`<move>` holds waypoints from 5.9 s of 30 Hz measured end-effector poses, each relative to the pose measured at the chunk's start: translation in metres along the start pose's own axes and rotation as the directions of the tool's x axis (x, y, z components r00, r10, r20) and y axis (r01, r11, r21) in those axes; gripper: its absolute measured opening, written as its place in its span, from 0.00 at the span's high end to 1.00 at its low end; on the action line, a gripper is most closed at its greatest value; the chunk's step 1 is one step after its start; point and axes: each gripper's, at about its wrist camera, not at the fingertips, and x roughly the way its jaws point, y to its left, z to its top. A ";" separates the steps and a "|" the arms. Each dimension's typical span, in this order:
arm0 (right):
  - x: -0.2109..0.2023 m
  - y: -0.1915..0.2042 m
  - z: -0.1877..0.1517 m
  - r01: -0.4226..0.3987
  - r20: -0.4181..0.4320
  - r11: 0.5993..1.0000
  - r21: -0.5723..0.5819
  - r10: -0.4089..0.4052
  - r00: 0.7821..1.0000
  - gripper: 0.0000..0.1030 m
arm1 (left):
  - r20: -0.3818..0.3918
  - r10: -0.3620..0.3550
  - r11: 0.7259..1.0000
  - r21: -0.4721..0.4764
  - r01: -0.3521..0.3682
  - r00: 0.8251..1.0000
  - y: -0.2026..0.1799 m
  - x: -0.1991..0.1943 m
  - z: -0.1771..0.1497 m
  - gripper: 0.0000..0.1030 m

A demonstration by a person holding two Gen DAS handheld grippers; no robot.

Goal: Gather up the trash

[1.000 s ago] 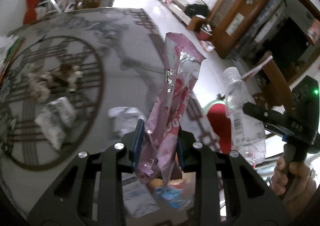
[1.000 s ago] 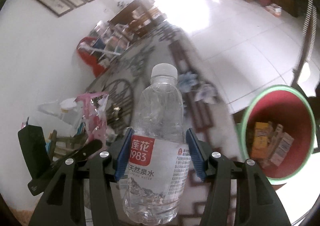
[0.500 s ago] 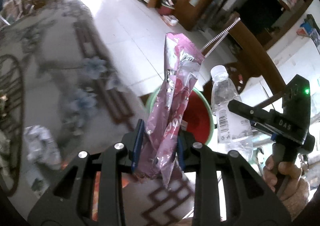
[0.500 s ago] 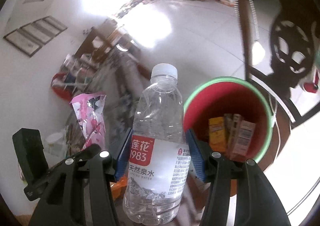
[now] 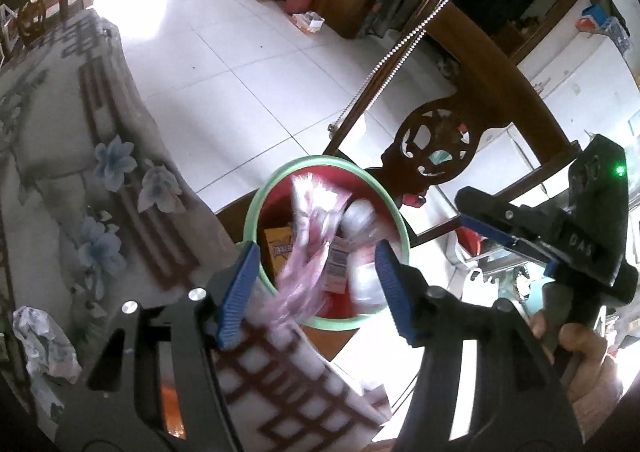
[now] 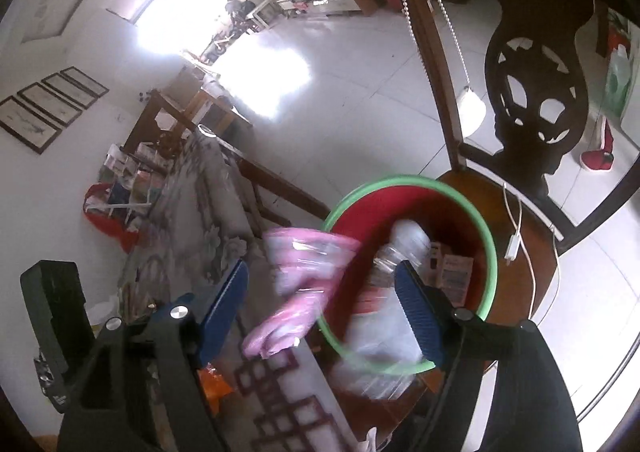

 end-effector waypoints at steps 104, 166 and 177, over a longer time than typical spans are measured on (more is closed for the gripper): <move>0.217 0.440 -0.201 -0.206 -0.257 0.597 -0.776 0.000 0.967 0.55 | 0.147 0.336 0.796 -0.572 -0.197 0.930 0.402 -0.228 -0.178 0.57; 0.089 0.241 -0.145 -0.017 -0.042 0.885 -0.466 -0.003 0.999 0.54 | 0.199 0.200 0.937 -0.325 -0.128 0.959 0.204 -0.186 -0.132 0.56; 0.148 0.256 -0.164 -0.123 -0.295 0.867 -0.483 -0.029 0.955 0.24 | 0.195 0.257 0.906 -0.389 -0.166 0.946 0.216 -0.185 -0.135 0.56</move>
